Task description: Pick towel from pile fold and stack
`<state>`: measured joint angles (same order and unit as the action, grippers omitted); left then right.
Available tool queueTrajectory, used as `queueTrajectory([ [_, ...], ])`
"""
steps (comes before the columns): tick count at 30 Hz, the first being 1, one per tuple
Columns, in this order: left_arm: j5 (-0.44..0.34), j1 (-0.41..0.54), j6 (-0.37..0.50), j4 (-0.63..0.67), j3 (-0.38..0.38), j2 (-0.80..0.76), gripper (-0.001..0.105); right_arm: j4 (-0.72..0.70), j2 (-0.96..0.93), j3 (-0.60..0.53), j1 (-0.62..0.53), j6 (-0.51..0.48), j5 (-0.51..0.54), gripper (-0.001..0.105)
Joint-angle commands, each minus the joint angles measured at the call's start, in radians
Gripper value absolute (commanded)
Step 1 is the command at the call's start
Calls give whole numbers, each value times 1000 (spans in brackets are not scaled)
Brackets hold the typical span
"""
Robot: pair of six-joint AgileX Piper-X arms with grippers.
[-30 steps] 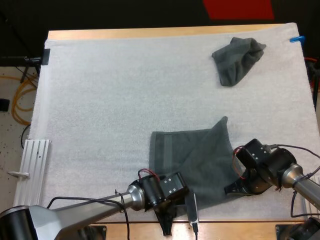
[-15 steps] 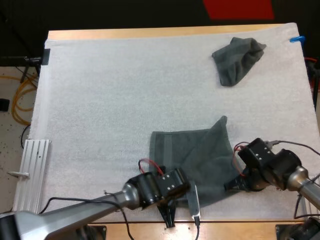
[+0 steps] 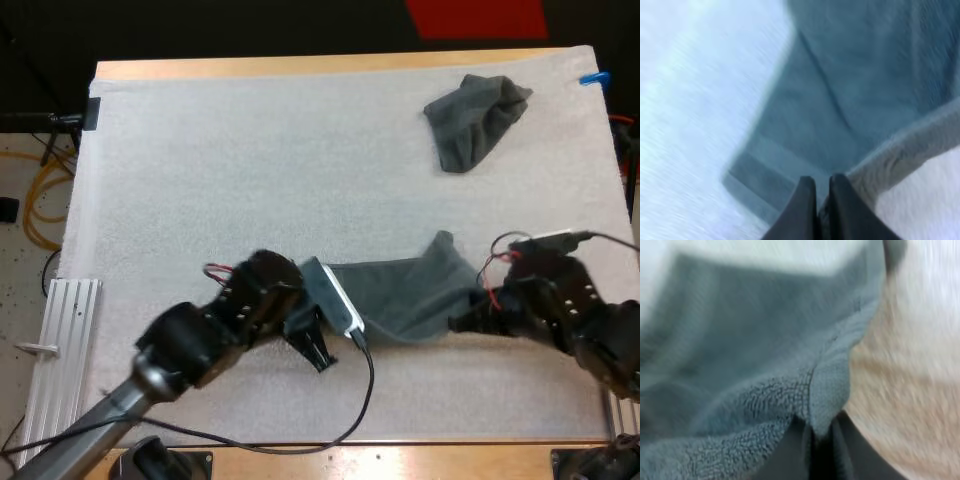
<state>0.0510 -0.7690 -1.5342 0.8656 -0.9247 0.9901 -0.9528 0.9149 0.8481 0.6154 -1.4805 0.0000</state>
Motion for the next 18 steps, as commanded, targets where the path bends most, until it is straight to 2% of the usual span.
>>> queueTrajectory([
  [1, 6, 7, -14, -4, -37, -22, 0, 12, -15, 40, 1, 19, 0, 0],
  [10, -11, 8, -56, 16, -236, -55, 0, 5, -20, 267, 1, 57, 26, 0],
  [14, -29, 8, -64, 75, -288, -55, 0, -34, -22, 318, 1, 70, 23, 0],
  [18, -20, 7, -102, 116, -303, -57, 0, -82, -22, 330, 8, 73, 1, 0],
])
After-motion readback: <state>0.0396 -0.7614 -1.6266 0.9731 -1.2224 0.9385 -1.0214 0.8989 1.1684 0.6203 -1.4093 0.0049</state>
